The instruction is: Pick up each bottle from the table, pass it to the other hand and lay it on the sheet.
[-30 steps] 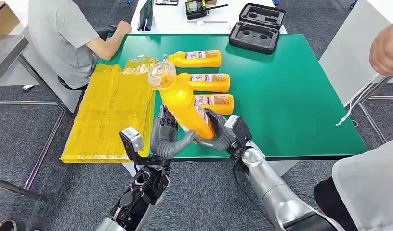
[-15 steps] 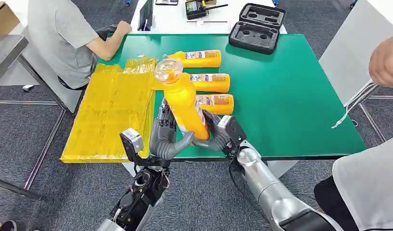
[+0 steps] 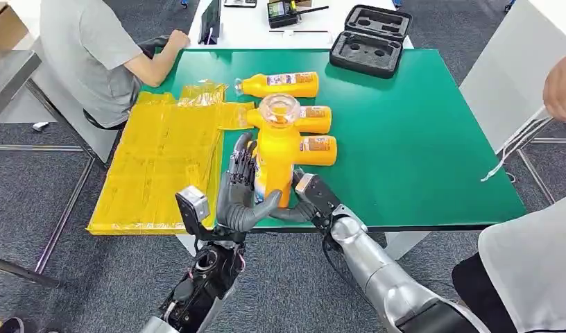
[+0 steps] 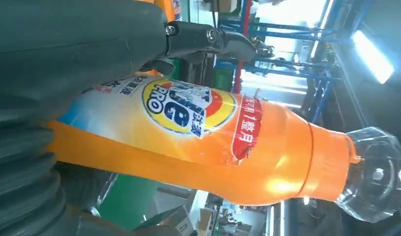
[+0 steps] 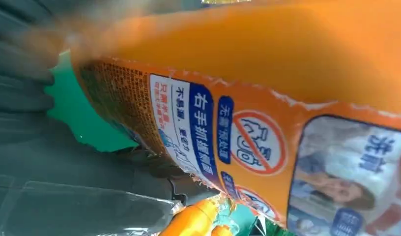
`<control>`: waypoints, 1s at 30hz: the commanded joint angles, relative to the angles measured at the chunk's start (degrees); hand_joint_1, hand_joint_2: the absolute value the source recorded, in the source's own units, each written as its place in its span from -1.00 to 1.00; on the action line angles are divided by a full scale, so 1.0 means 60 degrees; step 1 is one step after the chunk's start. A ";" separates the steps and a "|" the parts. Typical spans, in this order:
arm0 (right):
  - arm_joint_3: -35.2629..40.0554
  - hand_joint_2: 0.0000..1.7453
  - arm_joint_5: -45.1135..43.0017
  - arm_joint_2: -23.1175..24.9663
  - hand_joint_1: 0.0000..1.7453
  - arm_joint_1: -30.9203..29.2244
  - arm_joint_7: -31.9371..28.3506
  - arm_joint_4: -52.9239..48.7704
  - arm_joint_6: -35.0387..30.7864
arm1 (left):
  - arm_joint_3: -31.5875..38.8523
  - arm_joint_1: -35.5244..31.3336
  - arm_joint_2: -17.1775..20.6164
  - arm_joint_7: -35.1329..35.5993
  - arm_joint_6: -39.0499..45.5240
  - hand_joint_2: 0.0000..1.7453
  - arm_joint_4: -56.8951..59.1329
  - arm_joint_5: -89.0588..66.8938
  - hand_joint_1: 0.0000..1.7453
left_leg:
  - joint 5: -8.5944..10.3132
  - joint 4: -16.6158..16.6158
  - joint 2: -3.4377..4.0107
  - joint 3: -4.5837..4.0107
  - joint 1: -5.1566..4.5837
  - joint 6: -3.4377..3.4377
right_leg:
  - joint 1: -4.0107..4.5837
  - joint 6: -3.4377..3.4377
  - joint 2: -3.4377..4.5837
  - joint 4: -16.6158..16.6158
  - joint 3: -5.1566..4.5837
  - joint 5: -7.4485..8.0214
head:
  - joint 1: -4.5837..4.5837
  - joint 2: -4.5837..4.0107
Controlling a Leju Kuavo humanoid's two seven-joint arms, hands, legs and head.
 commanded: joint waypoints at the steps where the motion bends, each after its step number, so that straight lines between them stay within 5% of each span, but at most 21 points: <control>1: 0.0686 1.00 0.0064 0.0217 1.00 -0.0576 0.0102 0.0680 -0.0020 | -0.0707 -0.0222 0.0186 0.0054 -0.0091 1.00 0.0490 -0.0055 -1.00 | -0.0025 0.0000 0.0020 0.0052 0.0006 -0.0017 | 0.0007 -0.0017 0.0017 -0.0001 0.0047 -0.0019 | -0.0004 0.0000; 30: 0.1450 1.00 0.0152 0.0096 1.00 -0.0520 0.0102 0.0436 -0.0144 | -0.0561 -0.0302 0.0539 0.0054 0.1581 1.00 0.0176 -0.0575 -1.00 | -0.0012 -0.0001 0.0013 0.0026 0.0004 -0.0011 | 0.0004 -0.0010 0.0012 -0.0001 0.0022 -0.0008 | 0.0000 0.0000</control>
